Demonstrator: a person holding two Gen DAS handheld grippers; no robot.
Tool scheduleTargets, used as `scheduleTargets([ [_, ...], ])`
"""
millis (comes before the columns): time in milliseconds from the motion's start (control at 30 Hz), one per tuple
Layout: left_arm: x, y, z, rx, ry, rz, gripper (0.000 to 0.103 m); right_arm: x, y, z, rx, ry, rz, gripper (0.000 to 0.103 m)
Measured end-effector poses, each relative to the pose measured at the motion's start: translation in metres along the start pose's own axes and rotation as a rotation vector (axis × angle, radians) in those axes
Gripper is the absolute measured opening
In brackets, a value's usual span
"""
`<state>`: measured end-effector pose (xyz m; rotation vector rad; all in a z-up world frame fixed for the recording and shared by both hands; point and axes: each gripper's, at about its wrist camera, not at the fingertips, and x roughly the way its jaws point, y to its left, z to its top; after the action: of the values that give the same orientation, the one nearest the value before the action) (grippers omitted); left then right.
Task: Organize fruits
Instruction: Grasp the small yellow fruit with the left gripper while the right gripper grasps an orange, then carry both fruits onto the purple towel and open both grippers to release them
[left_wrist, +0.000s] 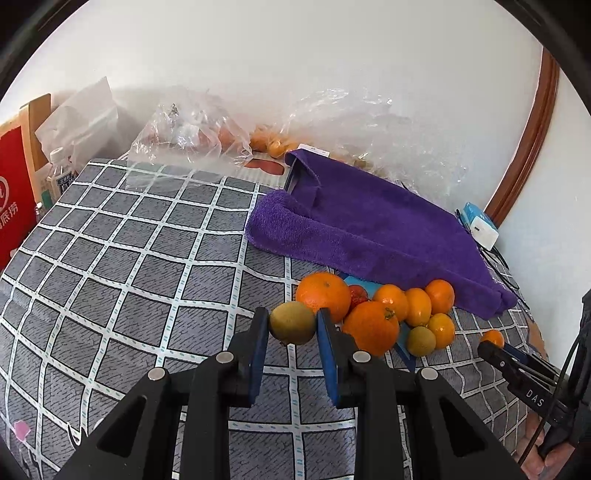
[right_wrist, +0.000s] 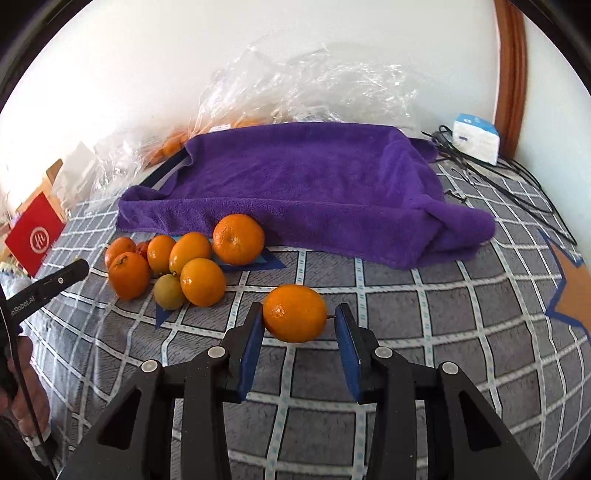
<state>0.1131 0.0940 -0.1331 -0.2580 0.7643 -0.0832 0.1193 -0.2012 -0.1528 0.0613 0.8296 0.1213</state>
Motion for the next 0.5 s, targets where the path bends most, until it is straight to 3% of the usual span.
scheduleTargets([
  [233,-0.016,-0.012,0.033,0.018,-0.016,-0.006,0.025,-0.025,-0.006,0.014,0.025,-0.046,-0.055,0.039],
  [500,-0.021,-0.031,0.073,0.073,-0.058,0.014,0.025,-0.027,-0.012,0.041,0.064,-0.070,-0.086,0.039],
])
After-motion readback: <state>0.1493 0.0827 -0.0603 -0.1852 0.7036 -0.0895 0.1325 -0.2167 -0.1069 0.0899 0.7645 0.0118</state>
